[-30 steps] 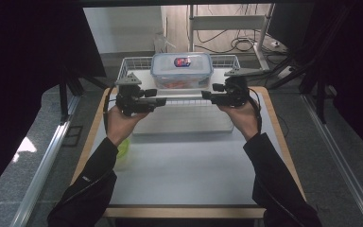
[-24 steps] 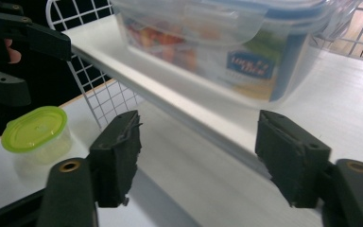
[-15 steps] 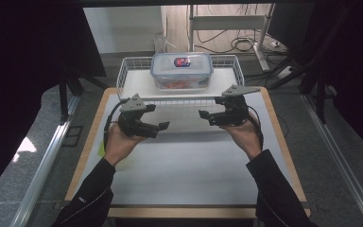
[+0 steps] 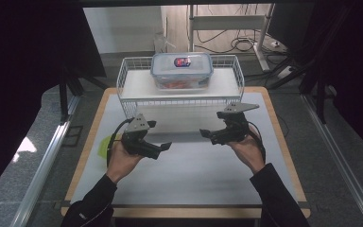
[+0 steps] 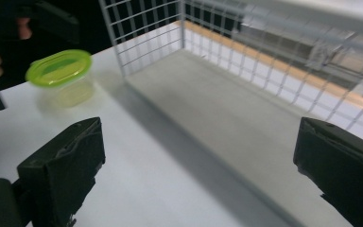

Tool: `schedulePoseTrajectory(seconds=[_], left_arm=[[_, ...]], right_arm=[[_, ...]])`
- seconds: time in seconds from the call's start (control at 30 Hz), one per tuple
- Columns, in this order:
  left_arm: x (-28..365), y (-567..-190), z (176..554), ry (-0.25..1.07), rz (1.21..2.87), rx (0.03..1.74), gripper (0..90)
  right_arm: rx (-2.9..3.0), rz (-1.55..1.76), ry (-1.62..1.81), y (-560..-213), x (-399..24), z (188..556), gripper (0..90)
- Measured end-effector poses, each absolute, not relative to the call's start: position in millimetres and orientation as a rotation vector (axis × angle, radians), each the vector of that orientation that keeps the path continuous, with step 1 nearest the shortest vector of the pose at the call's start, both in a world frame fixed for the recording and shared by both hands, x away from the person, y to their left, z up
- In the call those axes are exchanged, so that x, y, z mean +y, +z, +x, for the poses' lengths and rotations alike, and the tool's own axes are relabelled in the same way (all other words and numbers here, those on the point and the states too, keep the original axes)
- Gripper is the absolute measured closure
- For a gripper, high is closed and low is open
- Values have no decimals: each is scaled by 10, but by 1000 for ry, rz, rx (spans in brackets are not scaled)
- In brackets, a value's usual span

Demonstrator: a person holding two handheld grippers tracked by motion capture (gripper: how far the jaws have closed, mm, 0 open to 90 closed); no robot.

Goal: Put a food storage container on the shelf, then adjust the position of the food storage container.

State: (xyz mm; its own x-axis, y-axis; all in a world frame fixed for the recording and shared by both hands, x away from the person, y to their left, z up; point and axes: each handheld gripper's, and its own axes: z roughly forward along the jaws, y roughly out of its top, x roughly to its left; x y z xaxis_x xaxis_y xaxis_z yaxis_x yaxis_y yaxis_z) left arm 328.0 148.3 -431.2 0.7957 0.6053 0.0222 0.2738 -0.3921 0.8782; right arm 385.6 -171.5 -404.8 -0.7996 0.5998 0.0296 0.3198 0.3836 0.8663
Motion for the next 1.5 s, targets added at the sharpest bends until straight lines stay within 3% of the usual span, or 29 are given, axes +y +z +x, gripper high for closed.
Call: schedulePoseTrajectory(seconds=[0.23, 0.3, 0.63, 1.03, 1.5], left_arm=[[1648, -4544, 3156, 401, 1997, 685, 42], [1704, -4623, 3115, 345, 1997, 715, 60], [1702, -4828, 2918, 360, 1989, 720, 15], [1627, -5034, 2693, 380, 2086, 694, 13], [1668, -5067, 2766, 329, 2121, 780, 13]], right_arm=[[2378, 811, 1380, -4326, -1775, 3657, 0], [2372, 825, 1372, -4420, -1802, 3568, 0], [2419, 844, 1324, -4710, -1877, 3326, 0], [2527, 863, 1255, -4960, -1949, 3172, 0], [2539, 889, 1209, -5041, -1999, 3184, 7]])
